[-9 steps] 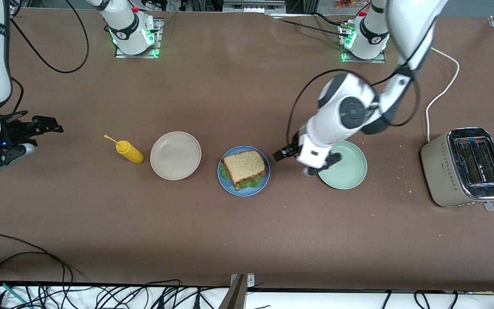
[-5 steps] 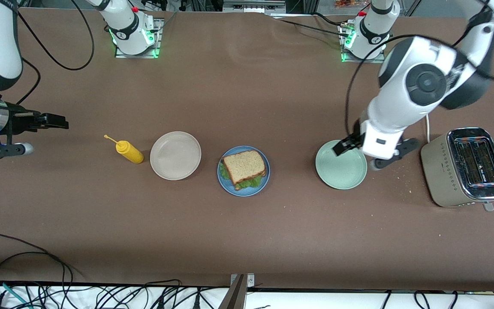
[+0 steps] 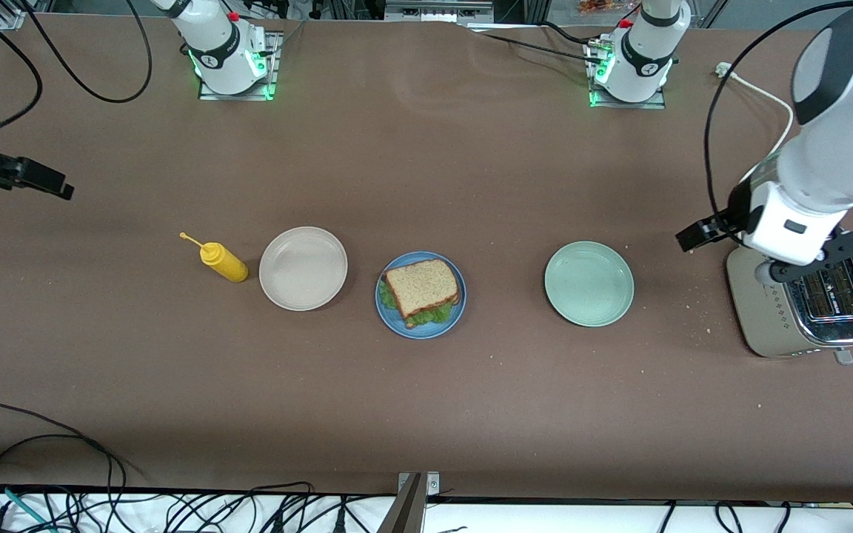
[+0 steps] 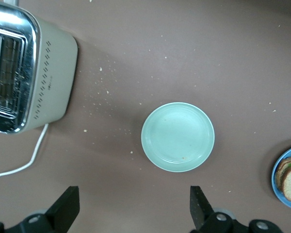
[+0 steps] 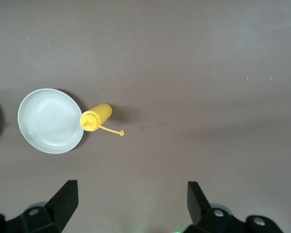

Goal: Make sandwich in blue plate with both arms

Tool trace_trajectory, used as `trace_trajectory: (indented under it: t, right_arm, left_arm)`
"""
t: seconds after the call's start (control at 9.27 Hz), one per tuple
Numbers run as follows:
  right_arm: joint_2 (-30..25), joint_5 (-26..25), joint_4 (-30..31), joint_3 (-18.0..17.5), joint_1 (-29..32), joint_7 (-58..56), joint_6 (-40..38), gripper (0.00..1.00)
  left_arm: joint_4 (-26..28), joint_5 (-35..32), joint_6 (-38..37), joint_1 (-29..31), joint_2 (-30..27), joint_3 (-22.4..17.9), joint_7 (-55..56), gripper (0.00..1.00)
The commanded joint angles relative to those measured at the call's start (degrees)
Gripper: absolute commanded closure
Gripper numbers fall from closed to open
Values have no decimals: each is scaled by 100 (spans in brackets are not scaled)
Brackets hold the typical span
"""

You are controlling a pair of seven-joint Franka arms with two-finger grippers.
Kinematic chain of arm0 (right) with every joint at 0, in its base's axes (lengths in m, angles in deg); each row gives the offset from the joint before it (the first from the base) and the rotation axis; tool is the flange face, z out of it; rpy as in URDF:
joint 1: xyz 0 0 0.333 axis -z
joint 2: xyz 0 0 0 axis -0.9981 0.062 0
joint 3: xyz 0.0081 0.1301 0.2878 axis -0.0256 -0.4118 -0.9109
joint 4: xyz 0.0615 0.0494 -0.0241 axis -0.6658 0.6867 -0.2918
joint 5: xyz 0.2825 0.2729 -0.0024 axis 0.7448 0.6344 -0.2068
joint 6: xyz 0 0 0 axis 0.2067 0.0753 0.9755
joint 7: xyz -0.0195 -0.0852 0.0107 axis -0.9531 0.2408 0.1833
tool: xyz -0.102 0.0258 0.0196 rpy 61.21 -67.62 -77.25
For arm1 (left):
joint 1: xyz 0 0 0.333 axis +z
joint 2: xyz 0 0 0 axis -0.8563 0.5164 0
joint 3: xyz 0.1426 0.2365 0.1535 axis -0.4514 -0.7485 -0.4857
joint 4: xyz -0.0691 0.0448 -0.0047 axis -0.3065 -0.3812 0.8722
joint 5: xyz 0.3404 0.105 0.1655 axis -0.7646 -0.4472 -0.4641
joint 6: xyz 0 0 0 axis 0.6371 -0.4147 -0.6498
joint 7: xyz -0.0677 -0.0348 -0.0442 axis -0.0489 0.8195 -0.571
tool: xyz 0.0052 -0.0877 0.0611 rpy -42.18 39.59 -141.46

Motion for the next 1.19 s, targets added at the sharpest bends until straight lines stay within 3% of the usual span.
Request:
trace_trajectory:
  t: [0.0, 0.32, 0.54, 1.08]
  right_arm:
    - [-338, 13, 129, -223, 93, -277, -229, 0]
    - [-321, 84, -118, -196, -21, -368, -264, 0]
    - [-303, 75, -109, -187, -30, -350, -255, 0]
    - [-268, 75, -100, -188, -30, -341, -229, 0]
  left_arm:
    - [-19, 624, -401, 474, -205, 71, -579, 0]
    - [428, 876, -262, 774, -583, 97, -650, 0]
    - [647, 929, -261, 1117, -811, 97, -1281, 0]
    - [719, 850, 70, 1198, -945, 97, -2117, 0]
